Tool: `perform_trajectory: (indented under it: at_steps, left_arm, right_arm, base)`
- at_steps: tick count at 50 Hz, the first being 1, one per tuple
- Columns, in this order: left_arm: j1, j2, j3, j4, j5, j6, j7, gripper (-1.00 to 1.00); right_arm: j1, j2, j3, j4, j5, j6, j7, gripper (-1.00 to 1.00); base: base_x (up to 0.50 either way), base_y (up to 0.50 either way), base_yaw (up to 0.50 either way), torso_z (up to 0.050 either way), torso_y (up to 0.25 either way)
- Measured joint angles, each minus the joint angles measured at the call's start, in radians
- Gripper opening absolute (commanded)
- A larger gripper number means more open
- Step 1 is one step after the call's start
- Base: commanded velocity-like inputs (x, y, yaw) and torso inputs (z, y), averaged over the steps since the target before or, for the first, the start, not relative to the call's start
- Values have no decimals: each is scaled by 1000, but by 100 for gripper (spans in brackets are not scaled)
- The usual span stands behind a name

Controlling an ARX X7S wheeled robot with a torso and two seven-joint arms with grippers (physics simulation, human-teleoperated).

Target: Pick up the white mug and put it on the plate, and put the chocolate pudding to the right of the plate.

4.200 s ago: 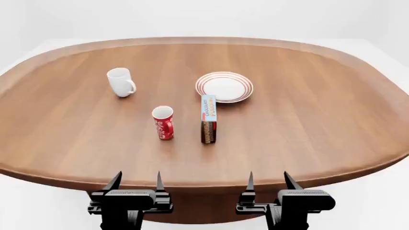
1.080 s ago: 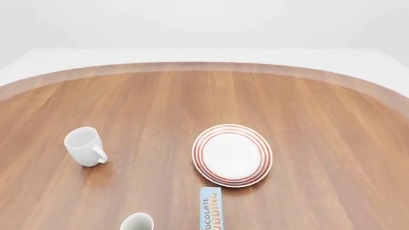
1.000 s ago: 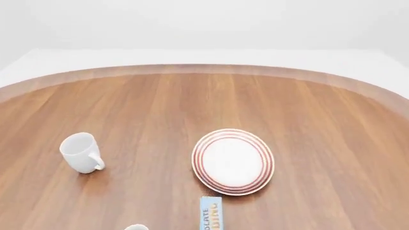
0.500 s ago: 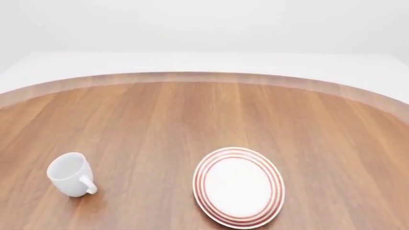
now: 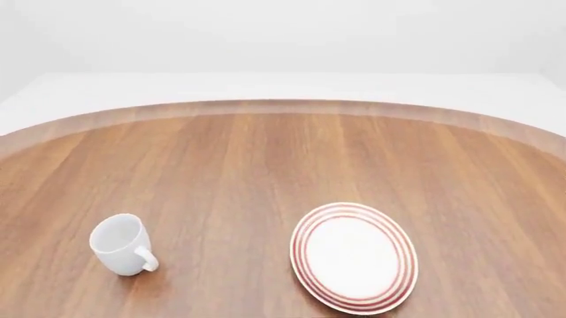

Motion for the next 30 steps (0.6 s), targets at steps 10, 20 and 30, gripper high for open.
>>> perform_trajectory:
  at_steps: [10,20,30]
  left_arm:
    - [2,-10,26,-1,0,-31,9,100]
    - [7,-22,52,-1,27,-73,16,100]
    - [6,-27,60,2,39,-101,14,100]
  right_arm:
    - [-2,-3,5,5,-17,1,15,100]
    - [-5,-3,2,7,-27,-2,21,100]
    - [-10,-1,-3,10,-30,-8,22,100]
  base:
    - [0,0,0,0,0]
    - [0,0,0,0,-185]
    - [0,0,0,0,-250]
